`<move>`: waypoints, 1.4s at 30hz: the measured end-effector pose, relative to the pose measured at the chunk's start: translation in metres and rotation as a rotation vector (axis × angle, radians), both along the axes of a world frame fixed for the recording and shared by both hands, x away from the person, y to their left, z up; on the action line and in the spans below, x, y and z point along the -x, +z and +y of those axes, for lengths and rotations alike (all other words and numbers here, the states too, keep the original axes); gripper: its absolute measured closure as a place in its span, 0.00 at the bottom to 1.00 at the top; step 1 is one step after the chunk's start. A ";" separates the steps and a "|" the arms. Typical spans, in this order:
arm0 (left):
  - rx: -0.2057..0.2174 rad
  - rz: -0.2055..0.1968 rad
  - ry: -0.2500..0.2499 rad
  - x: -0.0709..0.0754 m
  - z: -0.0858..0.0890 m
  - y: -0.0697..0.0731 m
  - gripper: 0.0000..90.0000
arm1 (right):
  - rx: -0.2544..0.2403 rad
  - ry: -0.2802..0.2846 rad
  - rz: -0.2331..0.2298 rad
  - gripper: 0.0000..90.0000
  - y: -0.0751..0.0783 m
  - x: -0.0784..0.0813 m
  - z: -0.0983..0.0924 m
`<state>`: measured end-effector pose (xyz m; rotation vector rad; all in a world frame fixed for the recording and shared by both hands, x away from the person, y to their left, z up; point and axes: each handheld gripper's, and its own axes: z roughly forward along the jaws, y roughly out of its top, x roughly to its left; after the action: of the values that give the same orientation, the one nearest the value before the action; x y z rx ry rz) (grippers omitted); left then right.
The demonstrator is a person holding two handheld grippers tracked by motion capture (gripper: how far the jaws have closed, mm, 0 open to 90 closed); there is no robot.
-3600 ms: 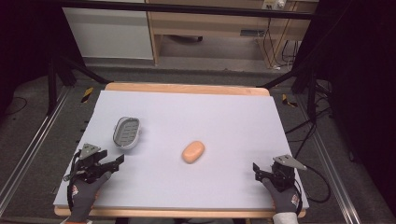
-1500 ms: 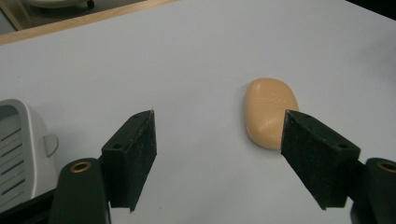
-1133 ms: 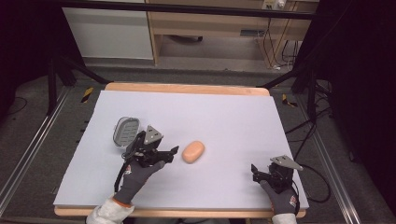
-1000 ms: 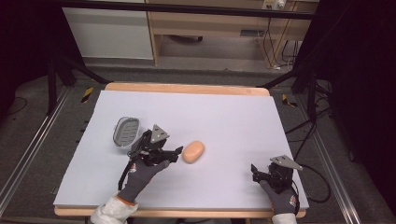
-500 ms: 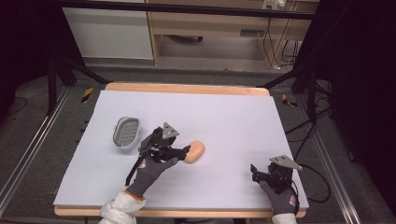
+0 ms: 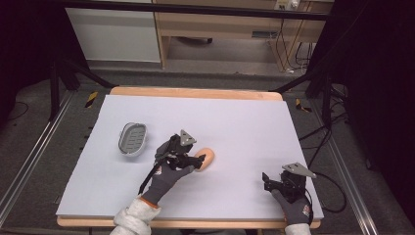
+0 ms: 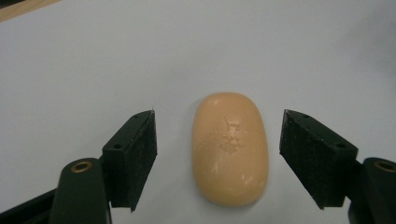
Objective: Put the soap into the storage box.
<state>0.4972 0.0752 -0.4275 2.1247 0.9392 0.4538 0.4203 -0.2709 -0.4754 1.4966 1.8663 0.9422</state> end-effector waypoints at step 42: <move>-0.148 0.149 -0.046 -0.026 -0.031 -0.041 0.29 | -0.014 0.026 0.031 0.11 -0.002 -0.002 0.001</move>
<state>0.5229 0.0444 -0.4687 2.3357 0.9633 0.3559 0.4226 -0.2703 -0.4777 1.5065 1.9088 0.9503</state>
